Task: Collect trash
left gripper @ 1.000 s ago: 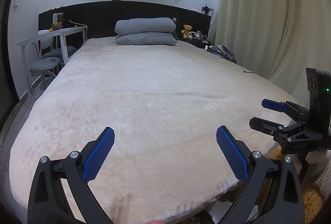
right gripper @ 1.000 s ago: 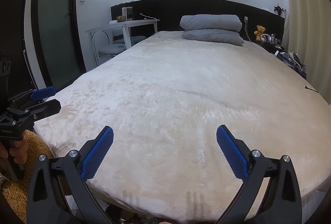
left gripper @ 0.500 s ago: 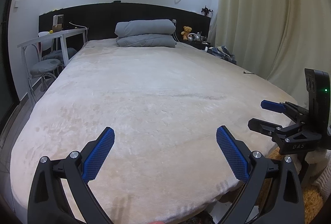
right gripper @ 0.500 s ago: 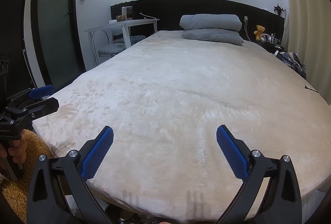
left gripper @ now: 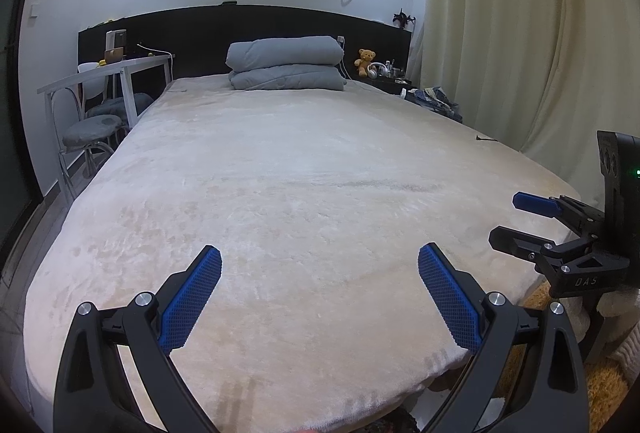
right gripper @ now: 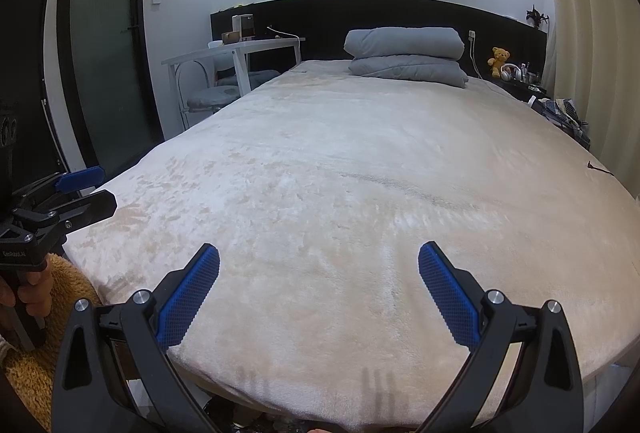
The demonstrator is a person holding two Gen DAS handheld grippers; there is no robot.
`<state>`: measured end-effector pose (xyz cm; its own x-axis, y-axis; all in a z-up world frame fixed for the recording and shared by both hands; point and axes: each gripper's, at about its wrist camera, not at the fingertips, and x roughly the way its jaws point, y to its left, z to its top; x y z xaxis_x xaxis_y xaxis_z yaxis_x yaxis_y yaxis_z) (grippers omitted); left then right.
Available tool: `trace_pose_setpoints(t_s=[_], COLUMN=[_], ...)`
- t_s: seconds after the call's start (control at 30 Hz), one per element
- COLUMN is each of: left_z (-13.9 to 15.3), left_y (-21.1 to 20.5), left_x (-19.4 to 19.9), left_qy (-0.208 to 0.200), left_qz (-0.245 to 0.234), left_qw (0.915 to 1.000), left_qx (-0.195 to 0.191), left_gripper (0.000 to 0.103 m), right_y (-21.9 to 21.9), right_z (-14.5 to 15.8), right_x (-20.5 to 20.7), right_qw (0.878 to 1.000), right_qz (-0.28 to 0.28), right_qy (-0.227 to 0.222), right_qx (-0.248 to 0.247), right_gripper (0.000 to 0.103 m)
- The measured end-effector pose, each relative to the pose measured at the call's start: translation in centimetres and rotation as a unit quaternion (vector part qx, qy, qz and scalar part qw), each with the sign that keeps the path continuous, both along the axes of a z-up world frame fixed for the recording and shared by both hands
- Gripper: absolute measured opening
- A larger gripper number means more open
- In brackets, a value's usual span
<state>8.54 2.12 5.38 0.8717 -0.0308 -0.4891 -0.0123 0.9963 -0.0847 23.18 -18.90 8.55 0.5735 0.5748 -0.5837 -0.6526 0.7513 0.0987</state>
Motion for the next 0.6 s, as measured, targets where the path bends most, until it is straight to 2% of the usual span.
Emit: trace_pose_setpoints(t_s=[0.6], left_z=[-0.3], left_y=[-0.8], left_x=[0.0], left_qy=[0.005], left_qz=[-0.003], left_qw=[0.9999], left_qx=[0.014], left_gripper=[0.097], right_y=[-0.2], right_z=[0.3], right_x=[-0.3], right_qw=[1.0], right_qz=[0.0], right_qy=[0.001], right_qx=[0.003], right_gripper=[0.099])
